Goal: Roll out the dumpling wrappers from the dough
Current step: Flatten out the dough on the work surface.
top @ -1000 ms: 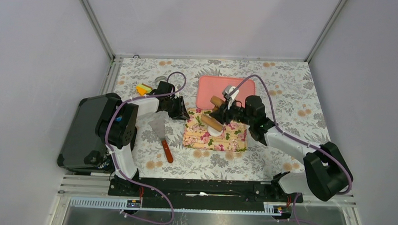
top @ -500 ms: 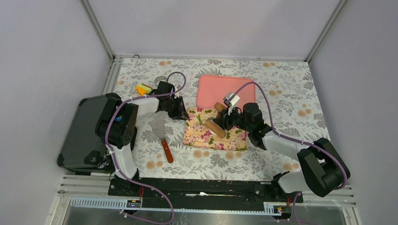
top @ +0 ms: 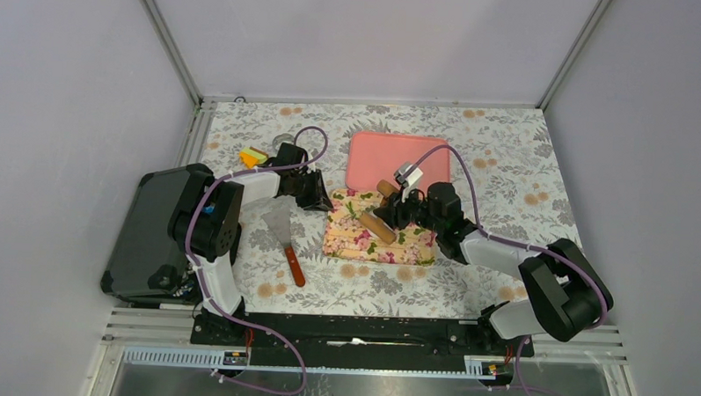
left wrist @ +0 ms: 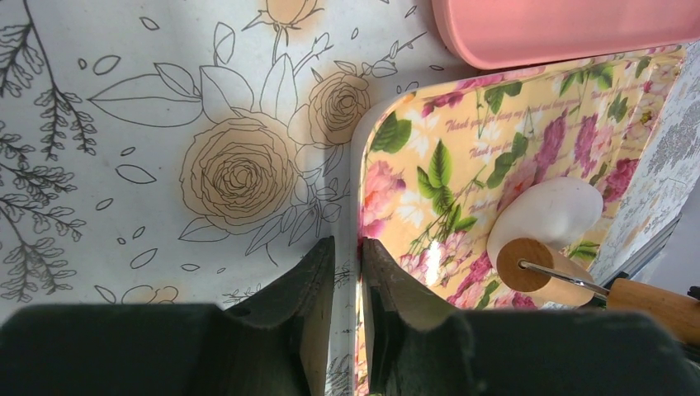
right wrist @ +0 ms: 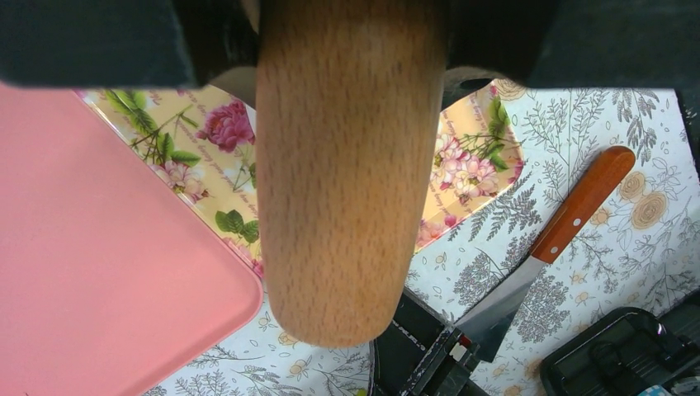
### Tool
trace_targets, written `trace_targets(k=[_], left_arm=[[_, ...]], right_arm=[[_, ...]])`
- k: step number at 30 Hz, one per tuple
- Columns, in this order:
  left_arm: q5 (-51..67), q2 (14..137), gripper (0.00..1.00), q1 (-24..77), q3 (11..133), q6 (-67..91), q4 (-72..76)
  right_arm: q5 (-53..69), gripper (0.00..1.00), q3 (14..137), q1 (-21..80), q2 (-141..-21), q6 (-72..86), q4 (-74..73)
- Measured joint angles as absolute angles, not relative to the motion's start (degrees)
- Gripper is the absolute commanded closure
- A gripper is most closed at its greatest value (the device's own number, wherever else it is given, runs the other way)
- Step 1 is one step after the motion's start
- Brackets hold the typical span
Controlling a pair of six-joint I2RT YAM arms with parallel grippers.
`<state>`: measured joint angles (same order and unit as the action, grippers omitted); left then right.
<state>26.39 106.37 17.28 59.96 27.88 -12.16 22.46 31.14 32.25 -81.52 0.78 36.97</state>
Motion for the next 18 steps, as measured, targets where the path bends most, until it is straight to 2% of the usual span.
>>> trace_targets(k=[18], left_arm=[[26.63,106.37,0.79,17.28,59.86,27.92,-12.08]], right_arm=[[23.24,1.00,30.65,32.25,-82.50,1.74,38.57]])
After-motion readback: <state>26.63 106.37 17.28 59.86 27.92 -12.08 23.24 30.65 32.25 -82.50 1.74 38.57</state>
